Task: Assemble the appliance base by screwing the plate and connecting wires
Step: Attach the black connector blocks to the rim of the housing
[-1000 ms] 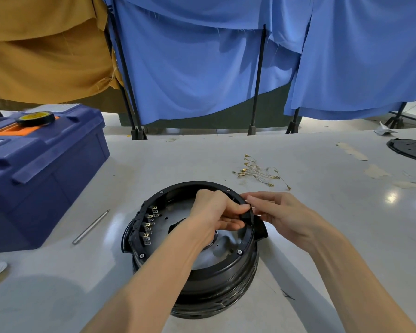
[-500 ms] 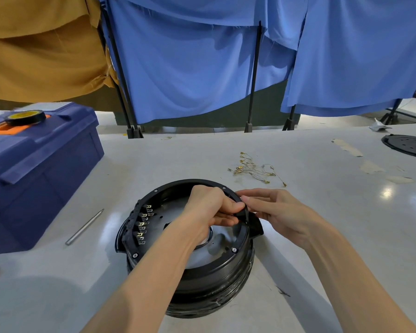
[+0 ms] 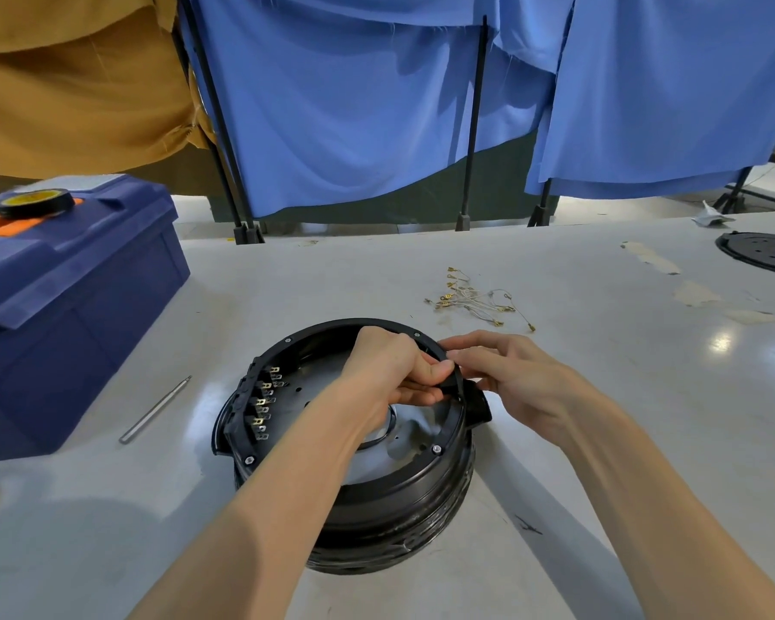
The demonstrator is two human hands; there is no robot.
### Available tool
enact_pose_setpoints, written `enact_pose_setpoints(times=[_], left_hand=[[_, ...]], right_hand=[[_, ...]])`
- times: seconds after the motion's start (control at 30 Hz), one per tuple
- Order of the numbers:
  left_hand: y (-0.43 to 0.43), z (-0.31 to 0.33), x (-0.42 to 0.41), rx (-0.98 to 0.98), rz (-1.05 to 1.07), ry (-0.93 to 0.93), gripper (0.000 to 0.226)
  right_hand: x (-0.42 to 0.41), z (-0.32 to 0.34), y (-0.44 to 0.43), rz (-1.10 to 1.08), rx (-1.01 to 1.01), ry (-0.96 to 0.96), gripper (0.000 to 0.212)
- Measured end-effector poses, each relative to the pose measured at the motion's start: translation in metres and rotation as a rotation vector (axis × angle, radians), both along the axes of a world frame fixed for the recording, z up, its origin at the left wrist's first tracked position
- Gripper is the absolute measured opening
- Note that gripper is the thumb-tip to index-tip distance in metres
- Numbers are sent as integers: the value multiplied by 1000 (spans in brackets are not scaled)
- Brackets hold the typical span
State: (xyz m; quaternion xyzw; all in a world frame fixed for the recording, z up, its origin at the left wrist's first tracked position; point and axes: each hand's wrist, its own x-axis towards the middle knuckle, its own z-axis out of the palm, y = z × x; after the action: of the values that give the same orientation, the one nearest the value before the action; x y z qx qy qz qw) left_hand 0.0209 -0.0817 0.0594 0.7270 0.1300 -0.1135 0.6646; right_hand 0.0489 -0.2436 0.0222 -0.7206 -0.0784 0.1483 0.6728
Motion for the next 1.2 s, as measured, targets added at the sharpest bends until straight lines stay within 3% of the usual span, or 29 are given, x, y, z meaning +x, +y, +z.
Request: enact_pose_setpoints(times=[0.1, 0.27, 0.4, 0.67, 0.97, 1.1, 1.2], left_hand=[[1, -2, 0, -15, 4, 1, 15], [5, -1, -3, -71, -26, 27, 8], [6, -1, -1, -91, 0, 12, 12], [5, 1, -1, -169, 48, 12, 4], [10, -1, -2, -80, -23, 33, 22], [8, 1, -2, -92, -10, 55, 3], [6, 0, -1, -85, 6, 50, 8]], right_hand=[[-1, -1, 0, 16, 2, -3, 20], [-2, -4, -12, 120, 123, 14, 37], [2, -5, -17, 133, 155, 21, 26], [1, -3, -15, 120, 144, 17, 24], [-2, 0, -13, 95, 144, 29, 23], [-2, 1, -12, 98, 140, 34, 22], [-2, 1, -13, 95, 130, 37, 22]])
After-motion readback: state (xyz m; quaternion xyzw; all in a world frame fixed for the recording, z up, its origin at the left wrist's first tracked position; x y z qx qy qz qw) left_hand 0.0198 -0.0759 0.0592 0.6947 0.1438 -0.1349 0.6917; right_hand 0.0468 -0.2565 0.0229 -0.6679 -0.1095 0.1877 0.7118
